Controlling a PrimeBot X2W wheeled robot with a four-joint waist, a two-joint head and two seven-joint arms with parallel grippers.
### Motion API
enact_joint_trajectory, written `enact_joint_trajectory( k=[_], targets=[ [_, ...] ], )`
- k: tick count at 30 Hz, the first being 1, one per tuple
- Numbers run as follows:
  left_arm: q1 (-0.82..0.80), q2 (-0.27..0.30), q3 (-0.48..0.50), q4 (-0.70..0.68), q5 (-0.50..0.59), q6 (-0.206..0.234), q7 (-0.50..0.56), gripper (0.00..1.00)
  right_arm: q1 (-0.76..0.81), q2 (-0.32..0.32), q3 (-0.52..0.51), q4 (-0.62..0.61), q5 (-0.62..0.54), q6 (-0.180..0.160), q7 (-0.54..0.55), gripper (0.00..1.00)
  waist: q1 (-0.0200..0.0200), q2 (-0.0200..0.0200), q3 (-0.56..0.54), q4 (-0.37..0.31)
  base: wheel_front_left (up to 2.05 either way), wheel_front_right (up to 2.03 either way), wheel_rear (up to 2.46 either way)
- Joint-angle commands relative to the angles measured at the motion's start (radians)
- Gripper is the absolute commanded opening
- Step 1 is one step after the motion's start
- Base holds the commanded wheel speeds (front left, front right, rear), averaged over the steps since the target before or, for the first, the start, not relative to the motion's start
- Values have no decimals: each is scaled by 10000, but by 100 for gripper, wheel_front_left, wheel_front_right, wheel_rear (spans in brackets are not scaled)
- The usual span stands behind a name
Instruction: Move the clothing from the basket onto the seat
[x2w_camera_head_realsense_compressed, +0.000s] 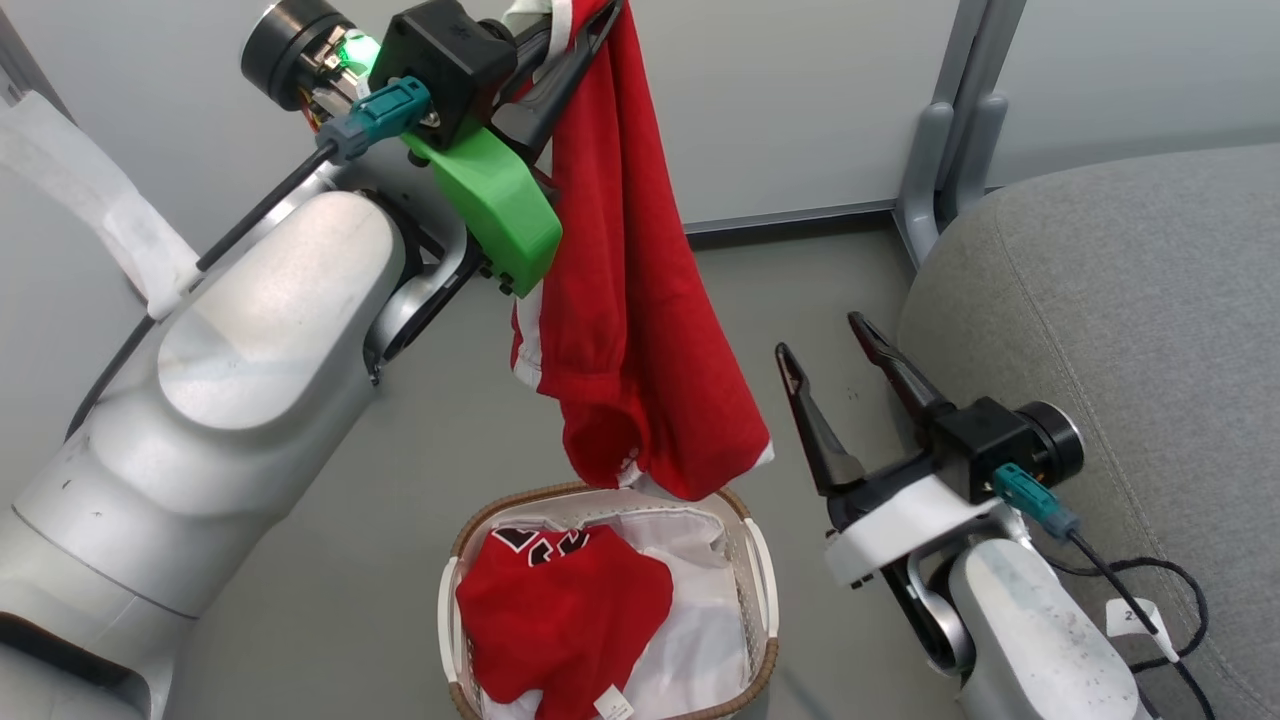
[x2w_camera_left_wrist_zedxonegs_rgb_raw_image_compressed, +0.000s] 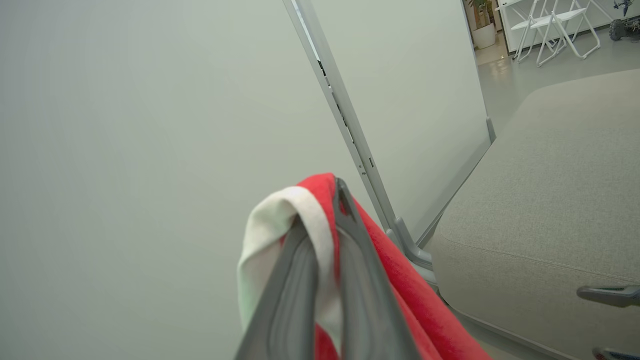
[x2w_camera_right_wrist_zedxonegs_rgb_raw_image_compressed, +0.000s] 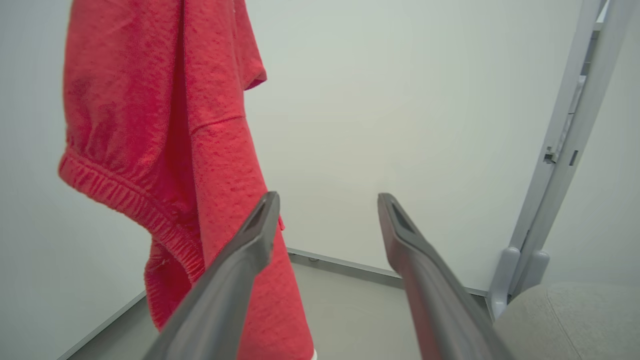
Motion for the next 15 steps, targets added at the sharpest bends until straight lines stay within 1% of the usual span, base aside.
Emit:
enact_joint_trajectory(
  k=[1, 6, 11, 15],
  targets=[
    [-46, 6, -45, -81, -52, -24, -19, 0, -245, -47, 271, 94, 52, -7, -21, 100, 1, 0, -2, 42, 0, 0, 0],
    [-89, -79, -290, -480, -112, -25, 70, 0, -1115, -47, 1132, 682, -55, -7, -21, 100, 1, 0, 1, 170, 0, 0, 0],
    [-226, -178, -437, -963, -156, -25, 142, 0, -2023, -47, 1357, 1611, -499, -8, -20, 100, 1, 0, 15, 315, 0, 0, 0],
    [-209, -250, -546, -1285, -184, -25, 158, 0, -2581, -42, 1430, 2312, -628, -8, -17, 100, 1, 0, 15, 449, 0, 0, 0]
  ],
)
